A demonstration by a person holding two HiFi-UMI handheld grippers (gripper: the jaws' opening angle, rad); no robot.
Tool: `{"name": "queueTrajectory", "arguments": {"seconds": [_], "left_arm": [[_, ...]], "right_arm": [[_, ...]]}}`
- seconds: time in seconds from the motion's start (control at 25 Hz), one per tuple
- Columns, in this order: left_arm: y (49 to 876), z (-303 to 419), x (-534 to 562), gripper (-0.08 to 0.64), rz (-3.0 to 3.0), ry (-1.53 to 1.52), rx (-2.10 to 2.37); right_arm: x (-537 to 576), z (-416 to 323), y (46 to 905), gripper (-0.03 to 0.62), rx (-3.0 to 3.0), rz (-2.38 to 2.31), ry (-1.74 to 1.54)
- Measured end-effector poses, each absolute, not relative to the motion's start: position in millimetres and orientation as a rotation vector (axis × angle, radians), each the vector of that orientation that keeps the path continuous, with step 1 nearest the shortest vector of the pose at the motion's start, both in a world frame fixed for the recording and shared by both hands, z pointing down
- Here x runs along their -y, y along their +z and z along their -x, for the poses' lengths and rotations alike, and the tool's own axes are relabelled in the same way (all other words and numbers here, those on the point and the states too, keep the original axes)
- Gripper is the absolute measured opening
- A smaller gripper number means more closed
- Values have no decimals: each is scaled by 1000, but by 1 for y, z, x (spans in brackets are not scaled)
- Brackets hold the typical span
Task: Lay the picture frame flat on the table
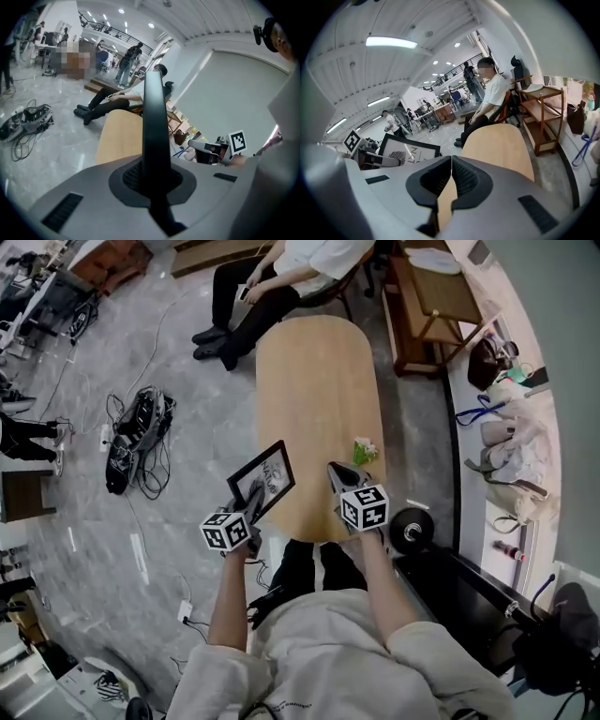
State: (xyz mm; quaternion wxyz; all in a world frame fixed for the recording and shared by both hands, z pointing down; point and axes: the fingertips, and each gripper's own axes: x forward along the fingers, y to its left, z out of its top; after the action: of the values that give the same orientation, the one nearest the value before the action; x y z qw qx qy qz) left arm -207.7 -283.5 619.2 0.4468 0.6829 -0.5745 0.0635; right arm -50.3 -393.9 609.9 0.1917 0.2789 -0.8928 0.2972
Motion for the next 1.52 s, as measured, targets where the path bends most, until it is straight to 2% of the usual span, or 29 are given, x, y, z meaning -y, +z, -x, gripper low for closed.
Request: {"name": "queueTrajectory", "arguments": {"seconds": [0.64, 0.96, 1.2, 1.52], "left_arm": [[802, 222, 380, 26, -1664, 210, 1001], [867, 210, 384, 26, -1597, 196, 921], [925, 205, 385, 26, -1536, 149, 926], [975, 223, 380, 28, -1462, 22, 934]], "right_arm": [[444, 102, 759, 34, 2267, -880, 886], [437, 115, 819, 34, 2222, -870, 933], [430, 120, 901, 34, 2196, -848, 1002], [411, 144, 982, 34, 2196, -782, 1021]]}}
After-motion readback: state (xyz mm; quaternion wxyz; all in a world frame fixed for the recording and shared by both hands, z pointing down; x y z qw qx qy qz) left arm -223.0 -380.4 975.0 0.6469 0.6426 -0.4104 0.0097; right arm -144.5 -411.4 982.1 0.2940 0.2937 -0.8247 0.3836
